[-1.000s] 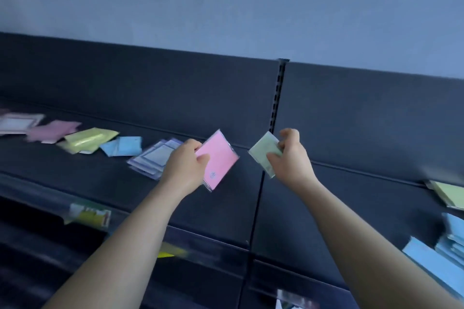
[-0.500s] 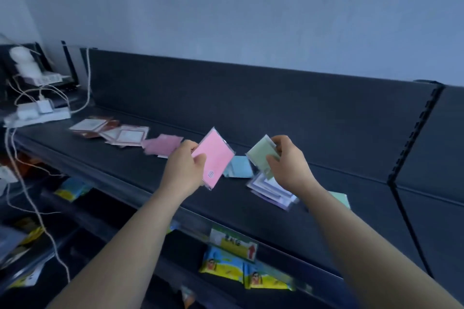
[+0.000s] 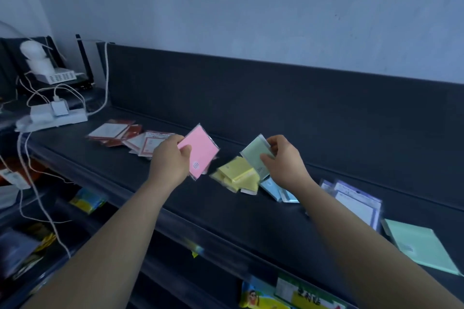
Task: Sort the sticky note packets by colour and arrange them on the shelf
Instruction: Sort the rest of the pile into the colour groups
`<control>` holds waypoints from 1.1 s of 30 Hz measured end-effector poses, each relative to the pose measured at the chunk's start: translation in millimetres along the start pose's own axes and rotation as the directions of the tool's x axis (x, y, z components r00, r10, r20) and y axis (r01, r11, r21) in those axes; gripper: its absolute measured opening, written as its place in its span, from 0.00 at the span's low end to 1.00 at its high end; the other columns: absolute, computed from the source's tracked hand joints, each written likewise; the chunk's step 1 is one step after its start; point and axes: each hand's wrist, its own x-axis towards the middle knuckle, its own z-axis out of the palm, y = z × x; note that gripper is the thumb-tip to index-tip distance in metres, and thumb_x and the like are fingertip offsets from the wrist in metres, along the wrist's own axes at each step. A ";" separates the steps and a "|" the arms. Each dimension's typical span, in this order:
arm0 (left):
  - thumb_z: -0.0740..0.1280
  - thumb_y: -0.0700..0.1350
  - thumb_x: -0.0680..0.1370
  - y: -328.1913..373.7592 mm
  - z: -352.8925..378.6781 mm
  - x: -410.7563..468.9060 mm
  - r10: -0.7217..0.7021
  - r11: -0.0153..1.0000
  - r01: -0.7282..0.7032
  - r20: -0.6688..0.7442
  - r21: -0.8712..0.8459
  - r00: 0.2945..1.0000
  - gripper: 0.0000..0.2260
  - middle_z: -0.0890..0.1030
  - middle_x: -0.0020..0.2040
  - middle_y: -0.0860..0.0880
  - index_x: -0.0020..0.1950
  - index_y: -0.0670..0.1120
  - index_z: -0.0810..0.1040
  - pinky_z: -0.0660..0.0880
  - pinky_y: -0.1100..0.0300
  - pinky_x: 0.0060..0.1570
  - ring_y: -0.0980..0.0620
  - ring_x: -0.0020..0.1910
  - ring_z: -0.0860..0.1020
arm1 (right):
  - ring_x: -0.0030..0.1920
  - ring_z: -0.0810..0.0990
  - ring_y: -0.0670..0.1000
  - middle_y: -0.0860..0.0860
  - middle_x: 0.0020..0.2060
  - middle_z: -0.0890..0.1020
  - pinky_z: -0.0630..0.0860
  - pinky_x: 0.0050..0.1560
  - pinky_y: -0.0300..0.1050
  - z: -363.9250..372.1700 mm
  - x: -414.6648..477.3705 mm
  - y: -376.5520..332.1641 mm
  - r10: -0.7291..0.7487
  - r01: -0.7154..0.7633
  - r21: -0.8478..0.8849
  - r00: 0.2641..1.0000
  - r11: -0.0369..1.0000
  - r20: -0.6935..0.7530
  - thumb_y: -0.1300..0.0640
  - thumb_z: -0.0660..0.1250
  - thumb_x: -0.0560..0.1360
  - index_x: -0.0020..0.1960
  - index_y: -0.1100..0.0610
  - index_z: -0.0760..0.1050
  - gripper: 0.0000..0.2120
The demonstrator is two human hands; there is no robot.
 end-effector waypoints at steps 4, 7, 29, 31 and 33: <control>0.61 0.42 0.80 -17.3 11.0 25.1 -0.022 0.999 0.022 -0.002 0.026 1.000 0.10 0.80 0.53 0.43 0.59 0.41 0.76 0.79 0.44 0.45 0.41 0.47 0.80 | 0.38 0.75 0.44 0.45 0.42 0.73 0.68 0.27 0.33 11.5 21.1 1.5 0.004 -0.004 0.002 1.000 1.000 0.005 0.62 0.61 0.77 0.59 0.55 0.69 0.11; 0.61 0.43 0.81 -27.9 24.1 41.4 -0.026 0.993 0.023 0.028 0.115 0.999 0.09 0.80 0.52 0.43 0.57 0.40 0.76 0.71 0.54 0.42 0.46 0.45 0.76 | 0.38 0.74 0.44 0.45 0.42 0.73 0.68 0.28 0.33 18.9 31.6 1.9 0.022 -0.022 -0.015 1.000 1.000 -0.002 0.61 0.61 0.77 0.59 0.55 0.69 0.11; 0.60 0.51 0.81 26.5 79.9 18.3 0.420 0.857 -0.492 0.342 0.155 0.840 0.15 0.78 0.60 0.47 0.64 0.47 0.76 0.67 0.53 0.57 0.43 0.58 0.72 | 0.40 0.74 0.44 0.44 0.43 0.75 0.68 0.32 0.36 -10.0 -36.4 25.3 0.270 -0.310 -0.045 0.882 0.950 -0.386 0.60 0.63 0.76 0.57 0.53 0.70 0.10; 0.62 0.50 0.80 47.1 93.3 -0.8 0.472 0.851 -0.523 0.368 0.046 0.801 0.13 0.79 0.57 0.48 0.61 0.48 0.77 0.69 0.54 0.56 0.44 0.57 0.73 | 0.41 0.74 0.47 0.46 0.44 0.76 0.68 0.32 0.35 -29.0 -50.3 34.1 0.281 -0.332 -0.048 0.860 0.942 -0.426 0.61 0.62 0.76 0.57 0.54 0.71 0.10; 0.63 0.50 0.79 66.5 107.4 -22.0 0.509 0.839 -0.543 0.401 -0.034 0.761 0.12 0.80 0.56 0.50 0.60 0.49 0.78 0.69 0.55 0.57 0.46 0.56 0.74 | 0.41 0.74 0.48 0.47 0.44 0.77 0.68 0.34 0.34 -51.0 -64.6 44.1 0.294 -0.359 -0.058 0.837 0.931 -0.461 0.61 0.62 0.76 0.57 0.55 0.70 0.10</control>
